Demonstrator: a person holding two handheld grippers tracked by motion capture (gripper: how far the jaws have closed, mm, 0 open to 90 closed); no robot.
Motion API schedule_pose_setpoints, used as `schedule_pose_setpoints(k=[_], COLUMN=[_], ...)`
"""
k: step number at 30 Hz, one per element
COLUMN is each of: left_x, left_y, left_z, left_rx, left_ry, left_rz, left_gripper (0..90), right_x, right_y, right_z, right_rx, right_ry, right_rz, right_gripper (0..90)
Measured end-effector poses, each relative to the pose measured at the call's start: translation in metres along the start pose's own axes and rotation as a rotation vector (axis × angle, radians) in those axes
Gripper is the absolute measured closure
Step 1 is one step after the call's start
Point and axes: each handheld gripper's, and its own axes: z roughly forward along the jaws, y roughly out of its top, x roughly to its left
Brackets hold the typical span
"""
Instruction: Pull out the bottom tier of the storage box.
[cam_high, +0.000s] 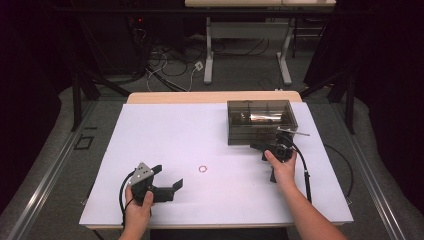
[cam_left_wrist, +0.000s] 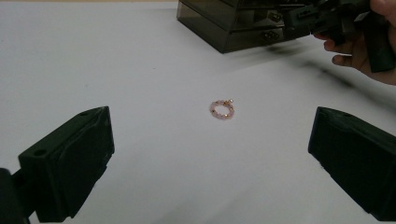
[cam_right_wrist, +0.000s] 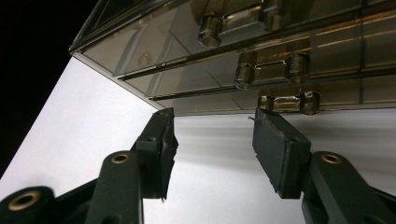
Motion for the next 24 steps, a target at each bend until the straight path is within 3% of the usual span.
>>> schedule_pose_setpoints(k=[1,2,6,9,17,24], left_x=[0.0,0.0,0.0,0.0,0.0,0.0], left_y=[0.0,0.0,0.0,-0.001,-0.001,-0.001], left_z=[0.0,0.0,-0.001,0.0,0.0,0.0], left_rx=[0.0,-0.001,0.001,0.002,0.003,0.004], left_ry=[0.0,-0.001,0.003,0.002,0.003,0.002], left_rz=[0.0,-0.007,-0.007,-0.008,-0.009,-0.009], left_gripper=[0.4,0.4,0.4,0.4,0.4,0.4], right_x=[0.0,-0.001,-0.005,-0.007,-0.013,-0.017], right_y=[-0.001,0.0,0.0,0.0,0.001,0.0], right_z=[0.002,0.002,0.005,0.007,0.011,0.015], right_rx=[-0.019,0.009,0.022,0.002,0.042,0.038], right_ry=[-0.002,-0.01,-0.01,-0.011,-0.007,-0.015], right_rz=[0.006,0.013,0.038,0.065,0.105,0.12], right_gripper=[50.4,51.0,52.6,53.3,54.7,55.0])
